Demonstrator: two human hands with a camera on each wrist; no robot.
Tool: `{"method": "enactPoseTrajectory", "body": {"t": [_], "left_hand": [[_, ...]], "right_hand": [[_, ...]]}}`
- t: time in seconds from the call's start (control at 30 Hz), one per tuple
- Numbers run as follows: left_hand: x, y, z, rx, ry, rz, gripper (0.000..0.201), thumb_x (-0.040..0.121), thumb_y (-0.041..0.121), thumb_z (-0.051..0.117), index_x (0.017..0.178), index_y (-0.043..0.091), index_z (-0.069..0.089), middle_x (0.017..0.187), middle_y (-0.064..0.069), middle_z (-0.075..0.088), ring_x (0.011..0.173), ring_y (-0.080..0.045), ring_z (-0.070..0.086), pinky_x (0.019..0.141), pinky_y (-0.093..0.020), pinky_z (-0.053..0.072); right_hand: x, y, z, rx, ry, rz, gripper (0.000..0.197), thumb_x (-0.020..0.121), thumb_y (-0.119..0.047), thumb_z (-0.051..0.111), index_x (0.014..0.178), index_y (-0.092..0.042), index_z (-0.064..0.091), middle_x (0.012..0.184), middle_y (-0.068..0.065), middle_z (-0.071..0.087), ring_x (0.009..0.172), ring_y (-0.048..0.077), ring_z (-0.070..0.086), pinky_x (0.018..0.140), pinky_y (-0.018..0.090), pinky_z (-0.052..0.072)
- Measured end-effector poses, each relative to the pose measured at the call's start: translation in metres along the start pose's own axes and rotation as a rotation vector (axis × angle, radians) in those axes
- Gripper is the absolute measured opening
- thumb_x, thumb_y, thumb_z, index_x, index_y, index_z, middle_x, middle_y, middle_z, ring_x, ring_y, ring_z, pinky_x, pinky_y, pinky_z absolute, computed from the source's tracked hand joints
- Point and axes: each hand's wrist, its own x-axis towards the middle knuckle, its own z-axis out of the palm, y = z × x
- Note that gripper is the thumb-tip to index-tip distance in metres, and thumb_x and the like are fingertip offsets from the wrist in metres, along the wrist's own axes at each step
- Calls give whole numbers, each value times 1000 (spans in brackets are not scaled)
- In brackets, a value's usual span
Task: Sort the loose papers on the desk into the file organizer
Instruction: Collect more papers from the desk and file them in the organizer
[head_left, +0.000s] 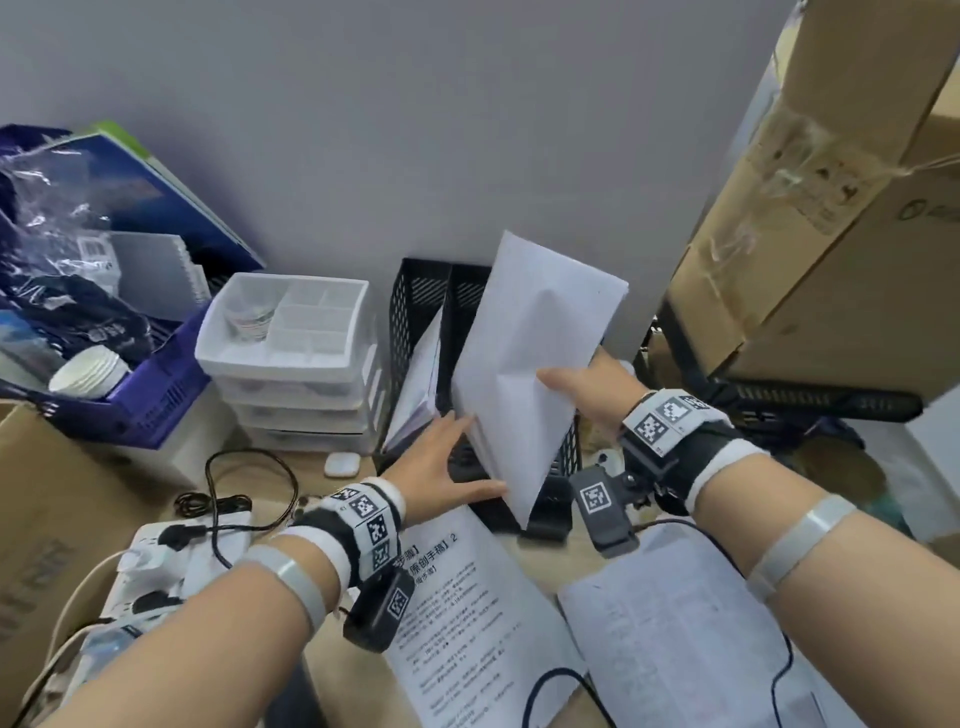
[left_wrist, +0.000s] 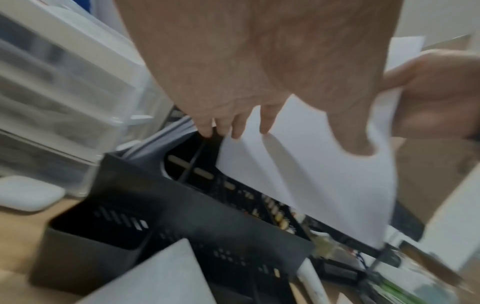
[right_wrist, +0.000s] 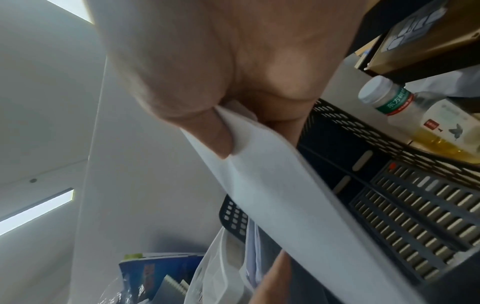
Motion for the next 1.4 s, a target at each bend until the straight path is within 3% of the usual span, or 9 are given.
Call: {"method": "enactPoseTrajectory", "body": {"t": [0.1, 0.2, 0.27, 0.7, 0.87, 1.03, 1.2, 1.33, 1.4], "left_hand": [[13, -25, -14, 124, 197, -131, 88, 89, 42, 69, 160, 21, 22, 170, -12, 11, 158, -26, 7, 128, -41, 13], [20, -37, -31, 69, 278, -176, 75, 95, 22, 63, 159, 18, 24, 170, -15, 5, 158, -29, 4, 126, -39, 12], [21, -40, -38, 75, 275, -179, 73, 96, 18, 60, 159, 15, 24, 169, -14, 5, 158, -29, 6, 125, -39, 15], [37, -46, -51, -104, 273, -77, 69, 97, 10, 55, 159, 18, 26, 168, -9, 17, 157, -22, 12, 126, -45, 21], [42, -55, -56, -238, 223, -57, 70, 97, 8, 53, 159, 27, 25, 162, -3, 35, 145, -20, 41, 117, -39, 39], [45, -62, -57, -409, 142, -37, 81, 91, 7, 57, 159, 34, 21, 162, 5, 36, 142, -16, 46, 115, -40, 44], [49, -53, -58, -403, -15, 1, 98, 86, -6, 65, 161, 23, 10, 146, 12, 45, 126, 3, 51, 91, 2, 40], [61, -48, -47, -383, -22, -15, 110, 83, 15, 78, 160, 38, 4, 150, 5, 53, 124, -8, 61, 106, -26, 48], [68, -44, -40, -306, 24, -39, 102, 87, 20, 73, 159, 43, 3, 134, 1, 65, 113, -14, 67, 105, -34, 51]], "right_hand": [[2, -4, 6, 0, -28, 1, 26, 93, 0, 55, 112, -17, 50, 97, -4, 60, 91, 13, 58, 71, 16, 47], [14, -10, 21, -94, 31, -12, 30, 92, -2, 53, 121, -10, 57, 107, 3, 61, 102, 20, 58, 91, 32, 49], [22, -12, 32, -140, 86, 17, 32, 89, -3, 49, 119, -8, 59, 112, 9, 64, 108, 28, 60, 97, 40, 49], [70, -3, 91, -174, 215, 88, 44, 93, -2, 37, 136, -7, 43, 124, 21, 58, 105, 38, 57, 77, 28, 40], [92, 16, 125, -403, 44, 104, 73, 93, -6, 41, 154, -19, 4, 119, 23, 59, 96, 37, 62, 79, 35, 50], [92, 26, 150, -602, -132, -109, 110, 81, 4, 50, 142, -55, -21, 164, 1, -1, 103, 41, 63, 78, 46, 57], [102, 30, 155, -326, -88, -155, 111, 79, 12, 46, 145, -53, -15, 164, -1, -2, 143, 35, 29, 108, 35, 37], [104, 33, 142, -232, -51, -73, 92, 87, 8, 45, 153, -37, -1, 157, 9, 27, 126, 25, 48, 72, 0, 44], [105, 34, 136, -255, -83, -90, 94, 84, 8, 47, 153, -35, 1, 145, 17, 42, 100, 25, 61, 46, 3, 42]]}}
